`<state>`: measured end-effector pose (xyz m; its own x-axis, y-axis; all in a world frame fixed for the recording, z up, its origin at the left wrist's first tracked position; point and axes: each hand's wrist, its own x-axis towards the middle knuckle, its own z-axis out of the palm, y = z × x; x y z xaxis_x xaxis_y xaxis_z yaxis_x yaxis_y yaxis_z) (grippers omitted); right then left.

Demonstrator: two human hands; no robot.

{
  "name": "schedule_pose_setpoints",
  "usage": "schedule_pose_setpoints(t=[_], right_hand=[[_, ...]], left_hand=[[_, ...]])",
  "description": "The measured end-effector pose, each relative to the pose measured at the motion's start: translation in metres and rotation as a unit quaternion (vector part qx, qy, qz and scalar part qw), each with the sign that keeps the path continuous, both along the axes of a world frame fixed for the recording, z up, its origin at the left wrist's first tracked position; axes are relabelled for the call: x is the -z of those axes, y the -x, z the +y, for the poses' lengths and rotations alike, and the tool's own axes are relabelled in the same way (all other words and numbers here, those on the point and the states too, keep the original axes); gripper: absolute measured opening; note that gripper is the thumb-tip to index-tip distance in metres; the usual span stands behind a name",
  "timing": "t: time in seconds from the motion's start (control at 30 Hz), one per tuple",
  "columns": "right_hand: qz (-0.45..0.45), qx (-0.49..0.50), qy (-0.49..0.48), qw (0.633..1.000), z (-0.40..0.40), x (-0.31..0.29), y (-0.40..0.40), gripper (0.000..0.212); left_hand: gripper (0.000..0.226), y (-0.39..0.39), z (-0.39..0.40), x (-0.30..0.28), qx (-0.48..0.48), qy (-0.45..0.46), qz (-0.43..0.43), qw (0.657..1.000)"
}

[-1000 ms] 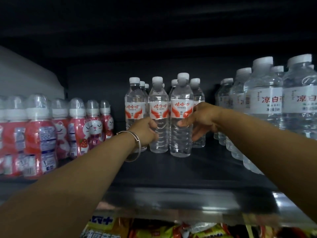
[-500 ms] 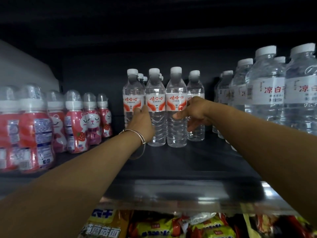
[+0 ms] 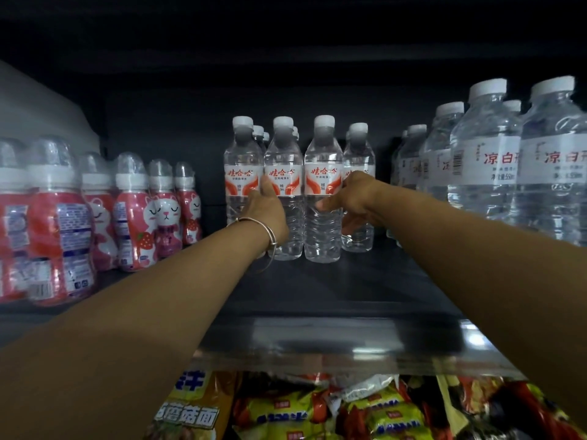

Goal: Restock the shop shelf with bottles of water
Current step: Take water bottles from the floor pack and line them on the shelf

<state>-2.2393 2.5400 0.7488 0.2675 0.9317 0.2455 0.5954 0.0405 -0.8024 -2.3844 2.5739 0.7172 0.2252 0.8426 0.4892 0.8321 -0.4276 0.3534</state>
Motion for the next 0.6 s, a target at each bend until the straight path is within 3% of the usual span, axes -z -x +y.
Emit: schedule_pose_setpoints(t=[0.2, 0.33, 0.47, 0.6], right_hand=[[-0.033, 0.054, -0.043, 0.997, -0.003, 0.011, 0.008, 0.04], [-0.135, 0.078, -0.058, 0.986, -0.012, 0.018, 0.007, 0.042], [-0.237, 0.087, -0.114, 0.961, -0.047, 0.024, 0.003, 0.036], [-0.369, 0.085, -0.162, 0.911, -0.098, 0.049, -0.008, 0.045]], left_hand=[[0.086, 0.001, -0.01, 0.005, -0.002, 0.024, 0.015, 1.0], [0.079, 0.0, -0.031, 0.006, 0.007, 0.006, 0.044, 0.999], [0.045, -0.001, -0.063, 0.006, 0.021, -0.062, 0.059, 0.996], [0.051, -0.017, -0.113, 0.021, -0.003, -0.119, 0.036, 0.992]])
